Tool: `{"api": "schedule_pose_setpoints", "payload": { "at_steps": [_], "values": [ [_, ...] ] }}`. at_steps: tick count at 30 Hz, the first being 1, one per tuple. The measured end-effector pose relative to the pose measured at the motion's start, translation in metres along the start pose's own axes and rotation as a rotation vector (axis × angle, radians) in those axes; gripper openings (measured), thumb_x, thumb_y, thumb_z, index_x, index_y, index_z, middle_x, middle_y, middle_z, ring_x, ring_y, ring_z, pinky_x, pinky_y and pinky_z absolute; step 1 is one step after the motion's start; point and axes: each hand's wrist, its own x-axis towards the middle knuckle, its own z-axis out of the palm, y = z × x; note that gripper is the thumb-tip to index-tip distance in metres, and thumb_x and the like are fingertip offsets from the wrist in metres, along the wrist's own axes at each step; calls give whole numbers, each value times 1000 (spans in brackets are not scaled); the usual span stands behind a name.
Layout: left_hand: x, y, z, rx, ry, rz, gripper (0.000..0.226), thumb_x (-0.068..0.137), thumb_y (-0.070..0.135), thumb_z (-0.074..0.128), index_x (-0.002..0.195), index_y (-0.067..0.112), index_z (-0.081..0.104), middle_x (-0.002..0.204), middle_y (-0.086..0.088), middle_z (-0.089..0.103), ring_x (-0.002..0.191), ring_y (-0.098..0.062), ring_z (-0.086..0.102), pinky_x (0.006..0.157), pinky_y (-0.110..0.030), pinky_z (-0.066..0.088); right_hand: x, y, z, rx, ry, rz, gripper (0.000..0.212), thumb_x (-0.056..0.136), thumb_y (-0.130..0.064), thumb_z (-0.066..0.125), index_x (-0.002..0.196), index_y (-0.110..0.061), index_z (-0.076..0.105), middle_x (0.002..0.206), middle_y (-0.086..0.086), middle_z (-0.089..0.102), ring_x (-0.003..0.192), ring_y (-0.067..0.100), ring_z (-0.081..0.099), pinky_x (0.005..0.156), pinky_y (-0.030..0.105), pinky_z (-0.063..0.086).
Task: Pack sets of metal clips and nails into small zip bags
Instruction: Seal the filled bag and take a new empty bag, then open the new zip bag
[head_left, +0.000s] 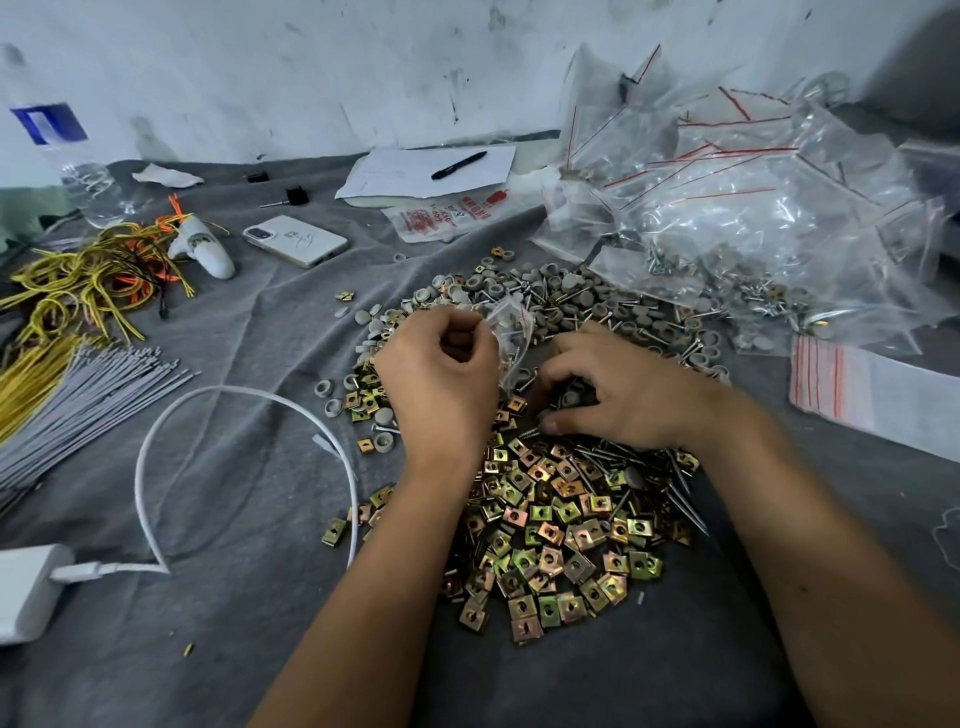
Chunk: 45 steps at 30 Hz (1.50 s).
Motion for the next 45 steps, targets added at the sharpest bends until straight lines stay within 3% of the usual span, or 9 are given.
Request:
{"api": "schedule_pose_setpoints", "payload": {
  "at_steps": [4, 10, 16, 22, 25, 28, 33, 41, 45],
  "values": [
    [1, -2, 0, 14, 0, -32, 12, 85, 11, 74, 79, 20, 77, 68, 13, 67, 61, -2, 61, 58, -15, 47, 2, 1, 2, -19, 65, -7, 10, 92, -32, 74, 95, -28, 65, 104, -12, 62, 102, 9, 50, 91, 32, 40],
    [0, 0, 1, 2, -64, -63, 21, 86, 10, 75, 78, 29, 72, 69, 15, 68, 63, -2, 65, 59, -16, 51, 1, 7, 2, 165, 273, 29, 14, 90, -19, 77, 102, -25, 73, 85, -19, 70, 77, -3, 68, 68, 8, 49],
    [-4, 0, 1, -38, -198, -38, 10, 87, 12, 79, 90, 20, 75, 71, 13, 68, 62, -3, 65, 57, -17, 52, 2, 13, 1, 254, 550, 137, 20, 87, -21, 81, 101, -29, 67, 78, -8, 71, 64, 1, 69, 60, 16, 55],
    [-6, 0, 2, -27, -273, -50, 11, 87, 8, 78, 95, 13, 74, 69, 7, 68, 58, -6, 64, 53, -21, 53, 1, 18, 1, 265, 579, 248, 15, 92, -12, 75, 103, -21, 71, 73, -7, 71, 56, 0, 68, 49, 10, 48],
    [-6, 0, 3, -25, -281, -55, 9, 87, 9, 78, 95, 12, 75, 70, 6, 68, 60, -6, 64, 54, -18, 51, 1, 11, -3, 257, 640, 209, 11, 94, -13, 71, 102, -18, 77, 74, -14, 71, 65, -1, 70, 61, 14, 57],
    [-6, 1, 3, -33, -276, -53, 7, 87, 8, 78, 92, 12, 75, 71, 6, 68, 61, -5, 63, 56, -18, 52, -3, 1, -7, 502, 720, 69, 9, 95, -11, 71, 102, -14, 77, 71, -4, 74, 61, 10, 72, 56, 21, 57],
    [-5, 4, 3, -55, -226, -52, 4, 87, 7, 77, 89, 11, 76, 71, 5, 69, 62, -11, 67, 57, -29, 59, 1, -9, 1, 438, 591, 33, 11, 88, -8, 79, 98, -11, 77, 81, -6, 76, 63, 8, 74, 60, 26, 62],
    [-4, 5, 1, -78, -141, -93, 14, 87, 8, 78, 83, 20, 73, 69, 11, 67, 59, -2, 61, 55, -18, 51, -2, -1, -6, 349, 709, 57, 6, 88, -22, 80, 90, -18, 76, 79, -10, 73, 70, 5, 70, 64, 17, 56],
    [-4, 6, 0, -88, -78, -111, 25, 85, 5, 76, 77, 28, 68, 65, 14, 65, 58, 2, 60, 52, -10, 45, -5, 2, -7, 129, 352, 16, 11, 84, -37, 81, 86, -29, 74, 83, -15, 66, 82, 3, 60, 71, 17, 45]
  ]
}}
